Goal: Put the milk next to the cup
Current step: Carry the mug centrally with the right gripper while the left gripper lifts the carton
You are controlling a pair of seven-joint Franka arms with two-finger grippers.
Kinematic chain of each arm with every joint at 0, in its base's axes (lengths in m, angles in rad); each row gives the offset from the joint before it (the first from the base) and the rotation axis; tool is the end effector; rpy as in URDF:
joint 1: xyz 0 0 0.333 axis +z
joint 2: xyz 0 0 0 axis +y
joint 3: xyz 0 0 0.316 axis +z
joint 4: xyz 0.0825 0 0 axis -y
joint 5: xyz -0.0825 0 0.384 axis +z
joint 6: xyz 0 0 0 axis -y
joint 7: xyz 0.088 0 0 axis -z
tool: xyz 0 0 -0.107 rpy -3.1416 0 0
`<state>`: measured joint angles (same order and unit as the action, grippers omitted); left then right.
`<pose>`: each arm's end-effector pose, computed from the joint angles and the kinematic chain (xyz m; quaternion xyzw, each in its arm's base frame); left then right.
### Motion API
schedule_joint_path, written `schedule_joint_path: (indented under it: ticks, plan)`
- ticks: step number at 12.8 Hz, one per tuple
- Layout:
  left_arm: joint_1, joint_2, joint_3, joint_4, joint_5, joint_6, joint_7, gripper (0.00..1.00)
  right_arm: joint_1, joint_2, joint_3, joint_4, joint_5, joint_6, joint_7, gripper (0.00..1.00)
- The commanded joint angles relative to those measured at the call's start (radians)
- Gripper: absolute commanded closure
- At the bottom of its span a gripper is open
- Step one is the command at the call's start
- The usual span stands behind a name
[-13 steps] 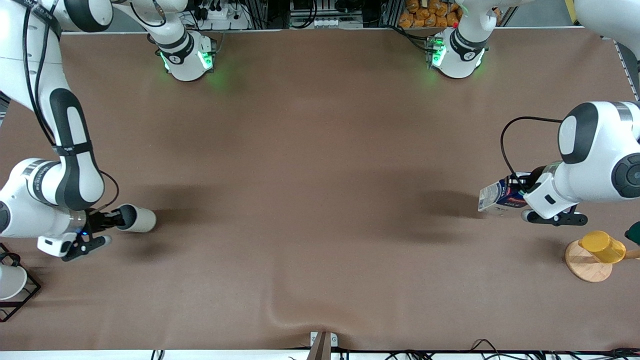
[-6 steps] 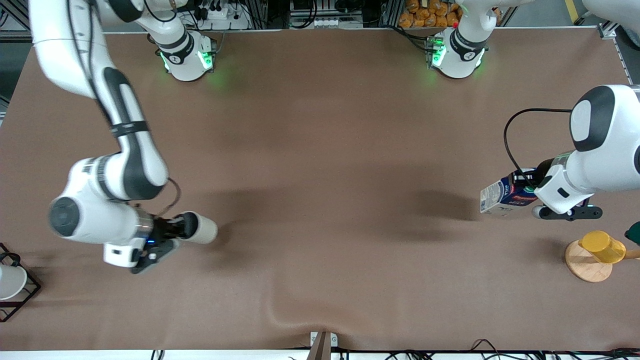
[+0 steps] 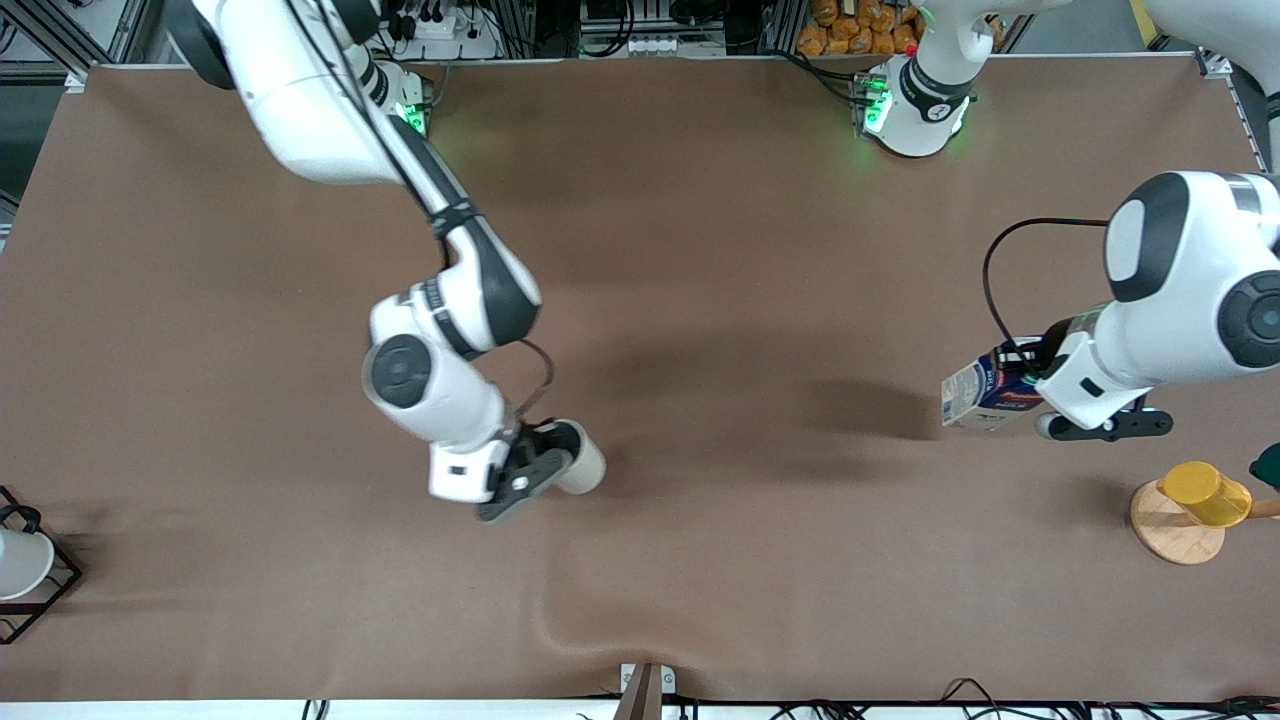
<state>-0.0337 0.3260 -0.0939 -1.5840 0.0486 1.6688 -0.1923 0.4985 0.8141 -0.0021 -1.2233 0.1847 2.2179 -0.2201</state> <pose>0.6249 -0.0693 0.4318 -0.9924 -0.0275 0.1167 0.0274 0.6762 0.3735 0.3019 -0.9457 -0.3025 -0.0782 0.0892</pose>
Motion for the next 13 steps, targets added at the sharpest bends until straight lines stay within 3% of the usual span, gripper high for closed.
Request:
schedule_joint_path:
  ticks: [1,4,7,8,9,10,13]
  plan:
    - [-0.047,-0.001,0.002,0.025,-0.013,-0.015,-0.071,0.71,0.086,0.066,-0.019,0.087,-0.013,-0.012,0.086,1.0]
    - [-0.136,0.036,0.002,0.1,-0.053,-0.017,-0.218,0.72,0.156,0.065,-0.019,0.07,-0.184,-0.104,0.221,0.97]
    - [-0.225,0.047,0.002,0.124,-0.076,-0.015,-0.321,0.74,0.141,0.062,-0.021,0.07,-0.198,-0.193,0.234,0.95]
    - [-0.265,0.05,0.002,0.125,-0.085,-0.015,-0.364,0.75,0.143,0.062,-0.021,0.07,-0.2,-0.198,0.234,0.85]
    - [-0.297,0.053,0.003,0.125,-0.088,-0.011,-0.404,0.75,0.147,0.063,-0.021,0.07,-0.2,-0.198,0.237,0.52]
    - [-0.308,0.057,0.002,0.134,-0.095,-0.009,-0.429,0.75,0.147,0.062,-0.021,0.07,-0.198,-0.199,0.24,0.01]
    - [-0.31,0.056,0.002,0.134,-0.112,-0.012,-0.435,0.76,0.124,0.027,-0.021,0.073,-0.183,-0.227,0.242,0.0]
